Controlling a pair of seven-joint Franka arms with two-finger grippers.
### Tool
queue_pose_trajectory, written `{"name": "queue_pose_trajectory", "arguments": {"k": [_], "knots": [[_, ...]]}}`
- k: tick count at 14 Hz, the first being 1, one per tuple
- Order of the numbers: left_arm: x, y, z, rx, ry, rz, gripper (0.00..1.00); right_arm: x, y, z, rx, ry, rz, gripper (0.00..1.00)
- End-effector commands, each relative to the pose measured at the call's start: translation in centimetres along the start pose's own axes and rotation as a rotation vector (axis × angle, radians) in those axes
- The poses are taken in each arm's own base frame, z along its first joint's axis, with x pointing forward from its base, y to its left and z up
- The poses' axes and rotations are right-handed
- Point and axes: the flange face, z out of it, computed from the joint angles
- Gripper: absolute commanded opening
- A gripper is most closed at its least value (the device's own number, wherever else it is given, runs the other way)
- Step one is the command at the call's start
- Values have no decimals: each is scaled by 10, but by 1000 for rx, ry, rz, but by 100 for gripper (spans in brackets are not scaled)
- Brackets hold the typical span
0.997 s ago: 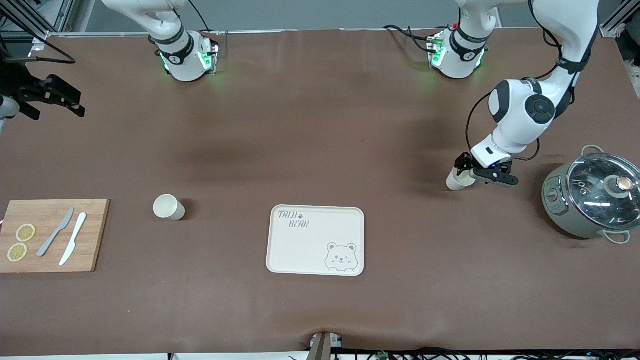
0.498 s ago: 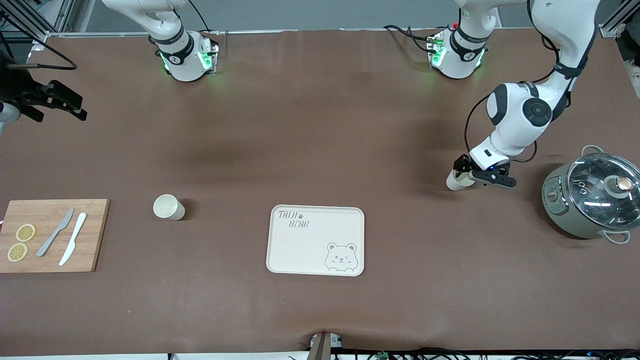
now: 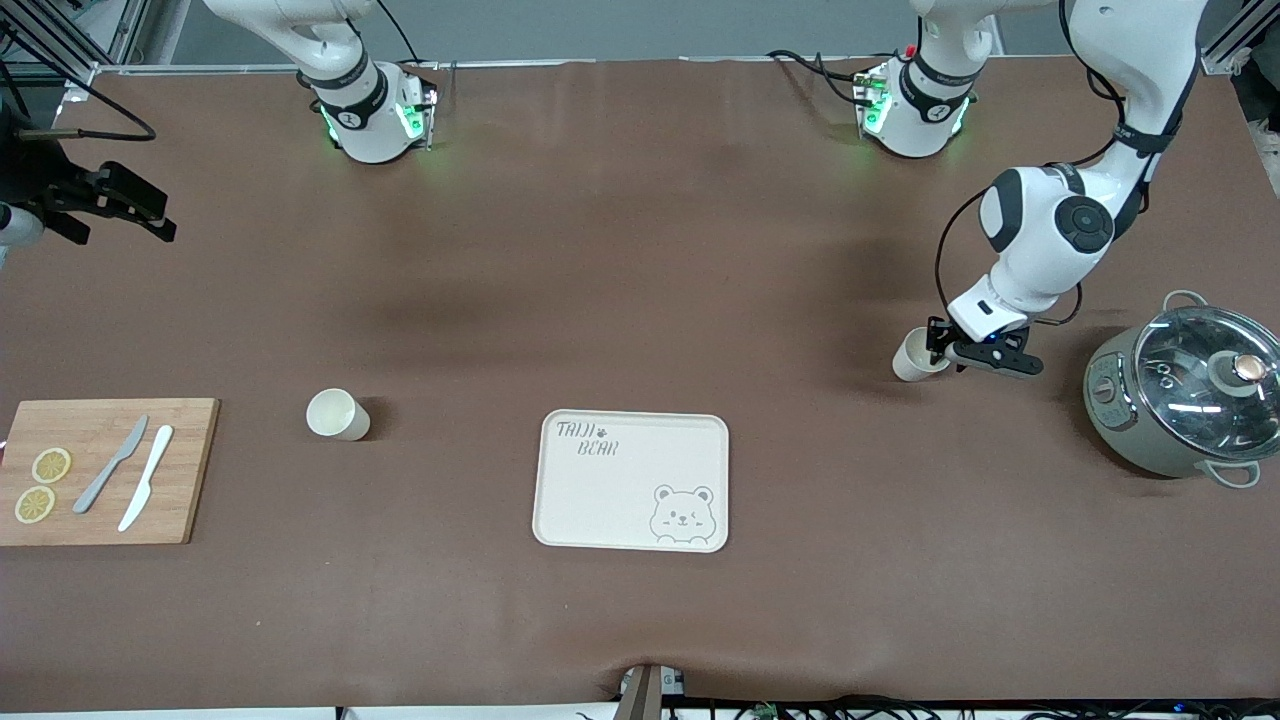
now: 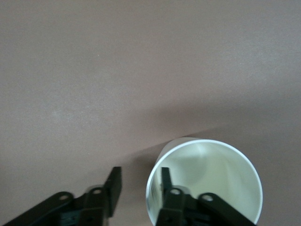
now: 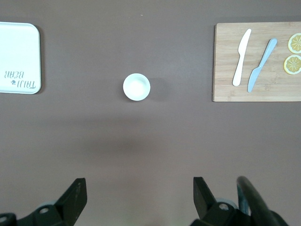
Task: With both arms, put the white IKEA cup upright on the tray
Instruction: 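Close the left gripper on the cup rim and lift it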
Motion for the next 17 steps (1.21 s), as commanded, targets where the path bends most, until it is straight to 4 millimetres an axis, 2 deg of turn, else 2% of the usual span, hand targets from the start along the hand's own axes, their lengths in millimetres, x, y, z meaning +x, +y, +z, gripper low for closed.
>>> {"name": "queue_pose_trajectory", "arguments": {"k": [1, 5, 9, 13, 17], "knots": [[1, -3, -4, 2, 18, 11, 0, 0, 0, 0, 0, 0, 10, 100], [6, -3, -7, 3, 27, 7, 0, 0, 0, 1, -1, 0, 10, 100], [32, 0, -22, 1, 49, -10, 0, 0, 0, 1, 0, 2, 10, 100], [88, 35, -57, -39, 24, -43, 0, 0, 0, 2, 0, -1, 10, 100], [141, 84, -91, -76, -15, -72, 0, 0, 0, 3, 0, -3, 10, 100]]}}
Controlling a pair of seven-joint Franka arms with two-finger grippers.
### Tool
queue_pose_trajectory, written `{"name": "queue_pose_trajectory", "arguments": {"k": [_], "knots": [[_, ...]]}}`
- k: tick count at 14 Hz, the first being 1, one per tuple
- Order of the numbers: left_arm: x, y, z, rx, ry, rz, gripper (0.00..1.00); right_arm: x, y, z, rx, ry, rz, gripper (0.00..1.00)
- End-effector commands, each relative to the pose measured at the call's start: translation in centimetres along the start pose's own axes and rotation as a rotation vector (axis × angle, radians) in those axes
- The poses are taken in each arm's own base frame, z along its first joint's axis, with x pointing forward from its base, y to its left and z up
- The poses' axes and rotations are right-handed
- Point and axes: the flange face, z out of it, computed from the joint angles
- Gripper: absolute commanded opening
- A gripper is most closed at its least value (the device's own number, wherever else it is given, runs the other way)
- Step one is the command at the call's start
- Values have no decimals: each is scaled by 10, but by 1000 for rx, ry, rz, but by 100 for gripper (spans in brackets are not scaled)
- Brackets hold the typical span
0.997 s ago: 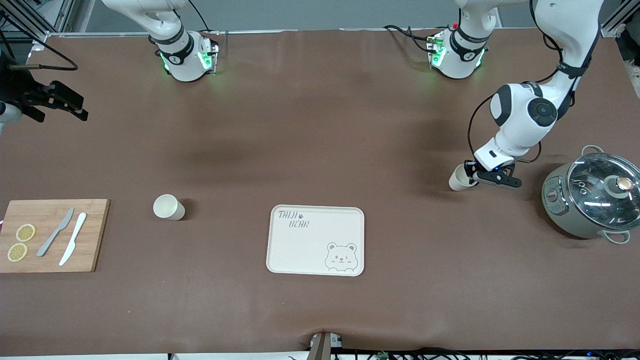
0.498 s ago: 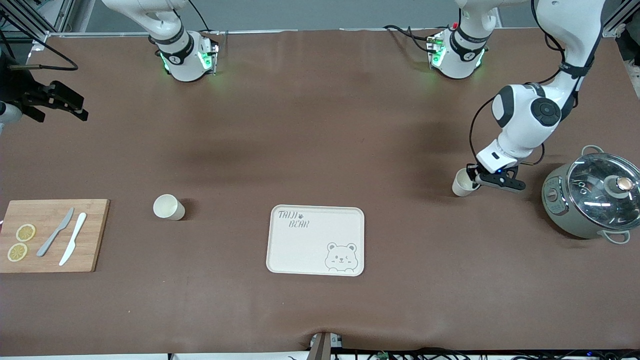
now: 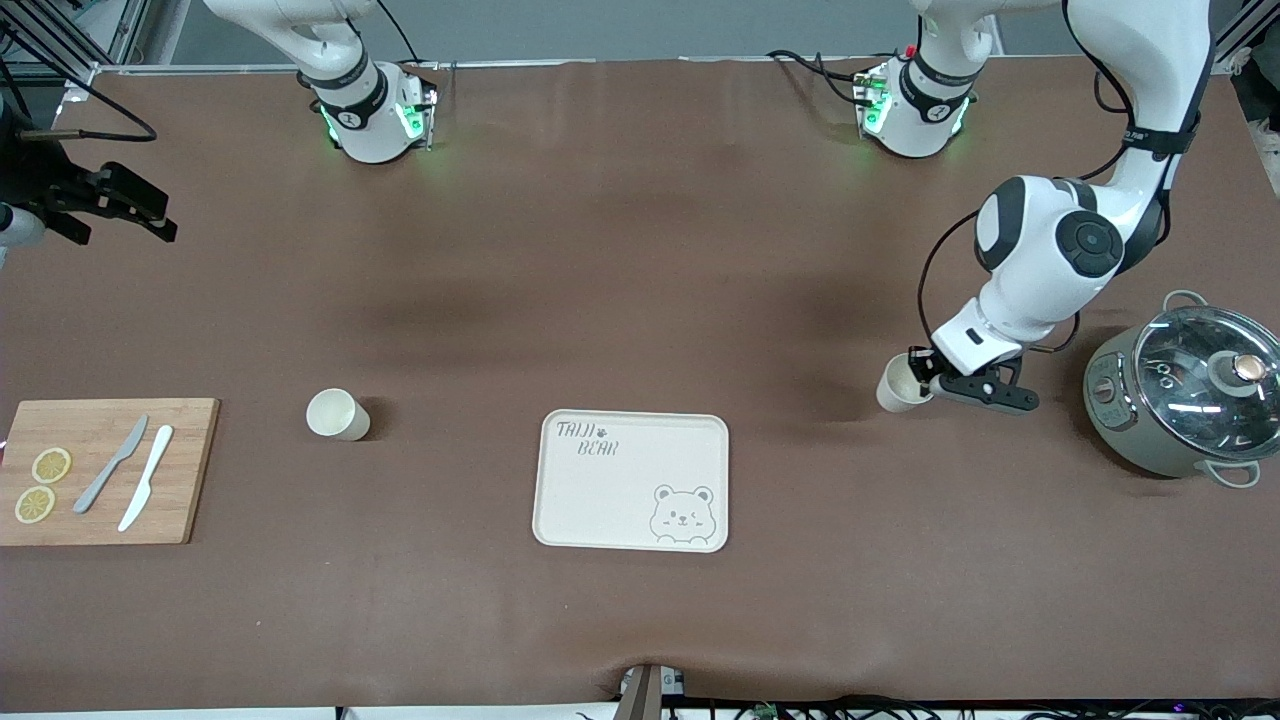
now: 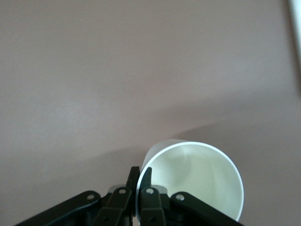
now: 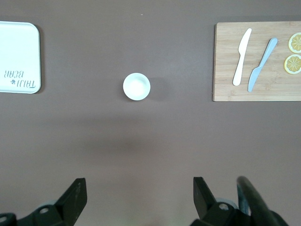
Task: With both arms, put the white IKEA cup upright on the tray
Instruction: 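Carry the cup with the left gripper onto the white tray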
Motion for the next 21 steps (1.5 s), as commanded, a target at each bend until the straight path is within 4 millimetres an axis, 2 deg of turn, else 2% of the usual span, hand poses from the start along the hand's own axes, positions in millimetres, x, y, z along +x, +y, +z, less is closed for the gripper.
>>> {"name": "queue_pose_trajectory", "arguments": {"k": [1, 3, 6, 8, 12, 14, 16, 21], "knots": [[36, 36, -16, -35, -13, -30, 0, 0, 0, 2, 0, -2, 11, 100], [57, 63, -29, -51, -11, -42, 0, 0, 0, 2, 0, 0, 11, 100], [88, 102, -31, -81, -25, -61, 0, 0, 0, 2, 0, 0, 11, 100], [101, 137, -25, -97, -33, -76, 0, 0, 0, 2, 0, 0, 11, 100], [113, 206, -3, -121, -40, -111, 0, 0, 1, 6, 0, -6, 12, 100], [120, 221, 9, -121, -56, -108, 0, 0, 2, 6, -1, -6, 14, 100], [131, 226, 20, -108, -52, -100, 0, 0, 2, 6, -1, -5, 14, 100], [142, 246, 42, -31, -16, -82, 0, 2, 2, 8, -2, -6, 14, 100]]}}
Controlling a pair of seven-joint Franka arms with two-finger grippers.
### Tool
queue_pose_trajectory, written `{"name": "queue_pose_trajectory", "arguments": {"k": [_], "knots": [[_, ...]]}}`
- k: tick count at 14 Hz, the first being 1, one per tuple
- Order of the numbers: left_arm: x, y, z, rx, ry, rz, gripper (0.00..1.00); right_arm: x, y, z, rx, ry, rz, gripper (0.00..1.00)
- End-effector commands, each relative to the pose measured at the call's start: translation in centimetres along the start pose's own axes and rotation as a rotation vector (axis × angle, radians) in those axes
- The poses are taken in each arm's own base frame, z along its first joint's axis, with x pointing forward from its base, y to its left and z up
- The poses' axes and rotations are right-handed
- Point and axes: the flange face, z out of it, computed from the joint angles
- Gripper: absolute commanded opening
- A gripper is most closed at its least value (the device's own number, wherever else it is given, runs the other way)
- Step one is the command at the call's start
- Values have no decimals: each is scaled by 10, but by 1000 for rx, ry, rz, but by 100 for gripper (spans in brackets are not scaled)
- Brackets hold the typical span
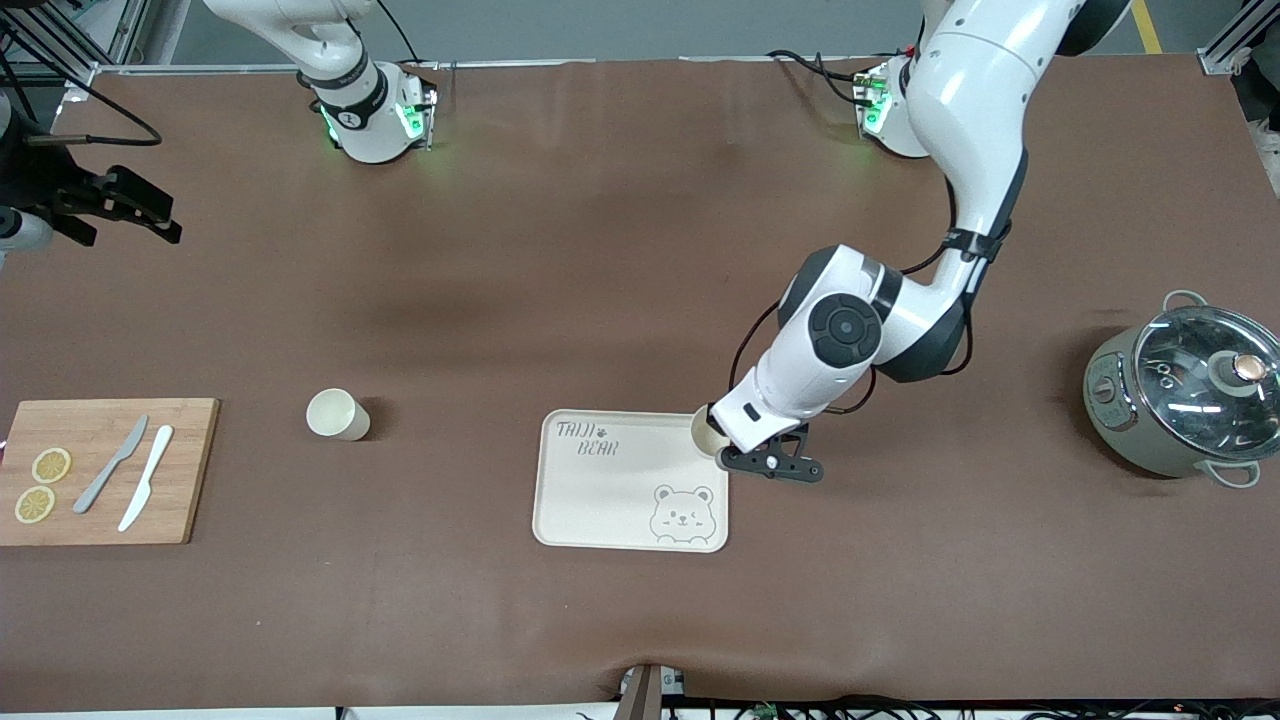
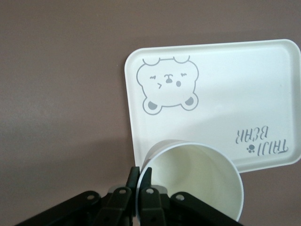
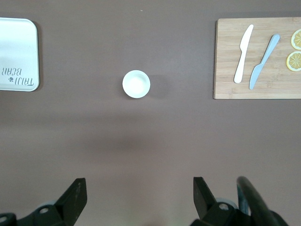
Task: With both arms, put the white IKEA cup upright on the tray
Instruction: 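Carry the cup with the left gripper onto the white tray, then set the cup on the tray while the right gripper reaches the other cup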
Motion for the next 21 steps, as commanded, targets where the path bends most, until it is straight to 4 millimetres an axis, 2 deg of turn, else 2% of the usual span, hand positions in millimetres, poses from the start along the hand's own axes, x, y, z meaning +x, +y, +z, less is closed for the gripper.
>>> {"name": "queue_pose_trajectory", "arguments": {"k": [1, 3, 6, 11, 16, 19, 21], "knots": [[10, 15, 5, 49, 26, 6, 0, 5, 2, 6, -4, -5, 13, 100], [14, 18, 10, 50, 32, -4, 0, 8, 4, 11, -10, -12, 15, 100], [12, 31, 25, 45, 39, -16, 0, 14, 10, 41, -65, -18, 9, 100], [8, 44, 51, 29, 64, -21, 0, 33, 12, 73, -71, -5, 7, 100], [8, 42, 73, 19, 84, -34, 0, 72, 18, 133, -72, -3, 13, 100], [7, 42, 76, 15, 92, -34, 0, 87, 18, 163, -73, 8, 15, 100], [6, 43, 79, 15, 90, -34, 0, 90, 17, 184, -72, 37, 10, 100]]}}
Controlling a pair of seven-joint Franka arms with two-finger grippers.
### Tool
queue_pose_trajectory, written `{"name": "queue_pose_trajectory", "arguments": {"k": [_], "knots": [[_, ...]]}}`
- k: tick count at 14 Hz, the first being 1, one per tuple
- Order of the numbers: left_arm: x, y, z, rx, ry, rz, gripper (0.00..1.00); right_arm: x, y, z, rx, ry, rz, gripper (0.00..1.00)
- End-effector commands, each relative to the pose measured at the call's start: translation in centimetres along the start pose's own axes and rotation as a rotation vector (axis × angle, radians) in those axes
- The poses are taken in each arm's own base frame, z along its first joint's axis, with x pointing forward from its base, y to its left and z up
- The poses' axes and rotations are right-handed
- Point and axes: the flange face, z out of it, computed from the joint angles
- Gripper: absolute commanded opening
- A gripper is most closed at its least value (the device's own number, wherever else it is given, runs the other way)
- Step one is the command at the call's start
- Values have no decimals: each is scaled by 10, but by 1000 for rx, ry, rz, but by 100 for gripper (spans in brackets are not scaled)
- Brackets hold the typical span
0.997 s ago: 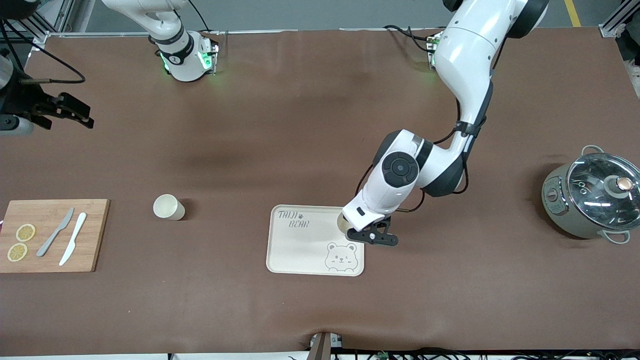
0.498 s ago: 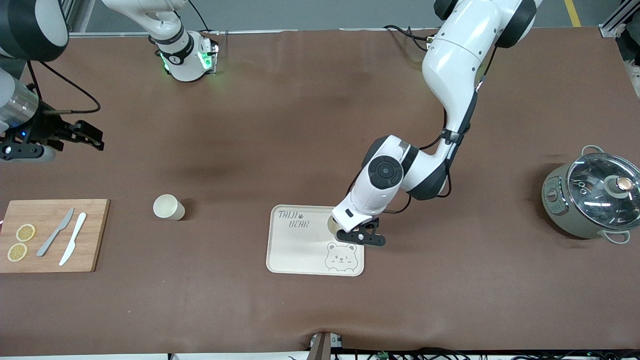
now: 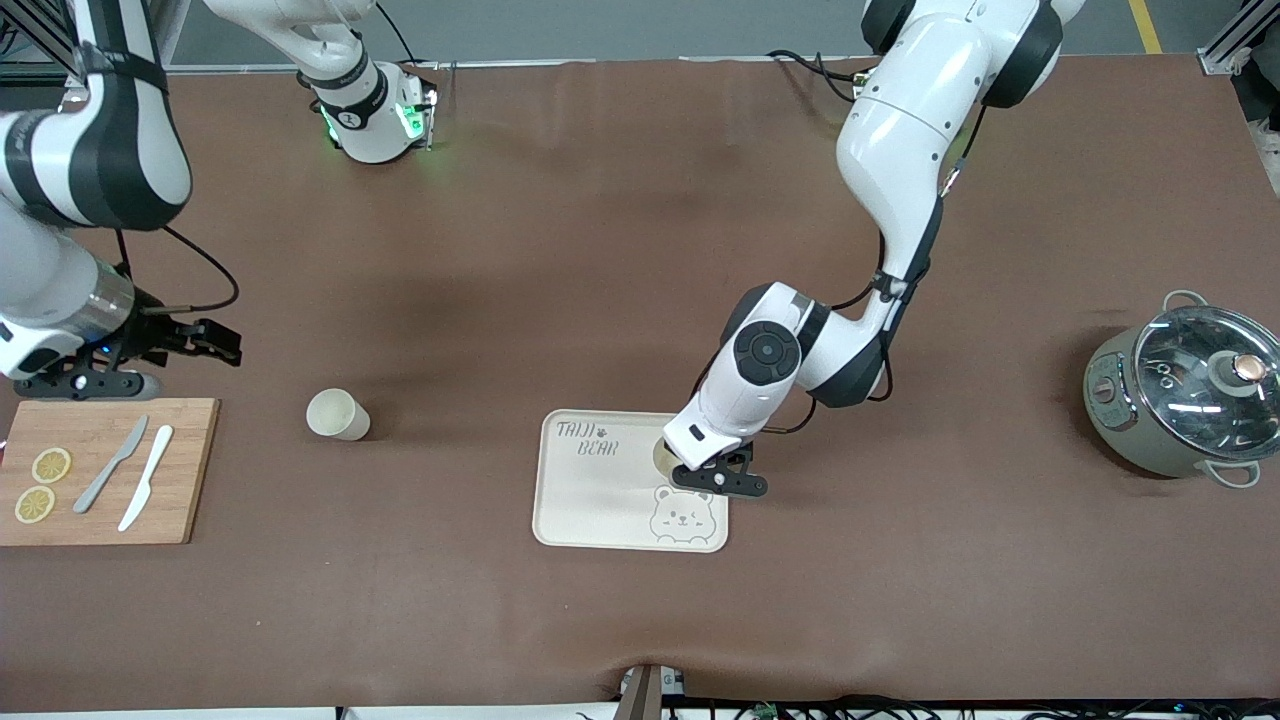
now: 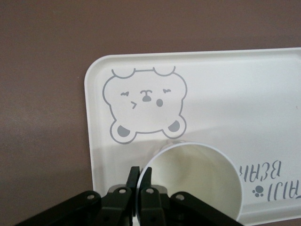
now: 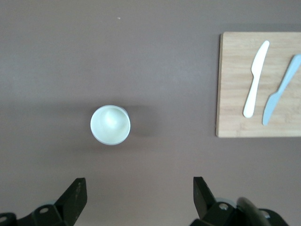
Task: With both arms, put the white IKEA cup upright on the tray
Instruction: 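Set the cup on the tray while the right gripper reaches the other cup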
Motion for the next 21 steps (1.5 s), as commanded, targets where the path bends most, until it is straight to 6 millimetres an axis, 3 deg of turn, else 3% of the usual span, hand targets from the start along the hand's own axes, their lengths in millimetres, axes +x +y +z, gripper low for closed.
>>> {"name": "queue_pose_trajectory", "arguments": {"k": [1, 9, 17, 21], "knots": [[3, 7, 4, 7, 31, -7, 0, 0, -1, 23, -9, 37, 9, 100], [2, 4, 11, 23, 42, 0, 0, 7, 11, 77, -10, 34, 27, 100], [2, 0, 14, 32, 40, 3, 0, 16, 5, 139, -8, 93, 15, 100], [2, -2, 21, 33, 42, 1, 0, 21, 2, 157, -6, 113, 13, 100]]}}
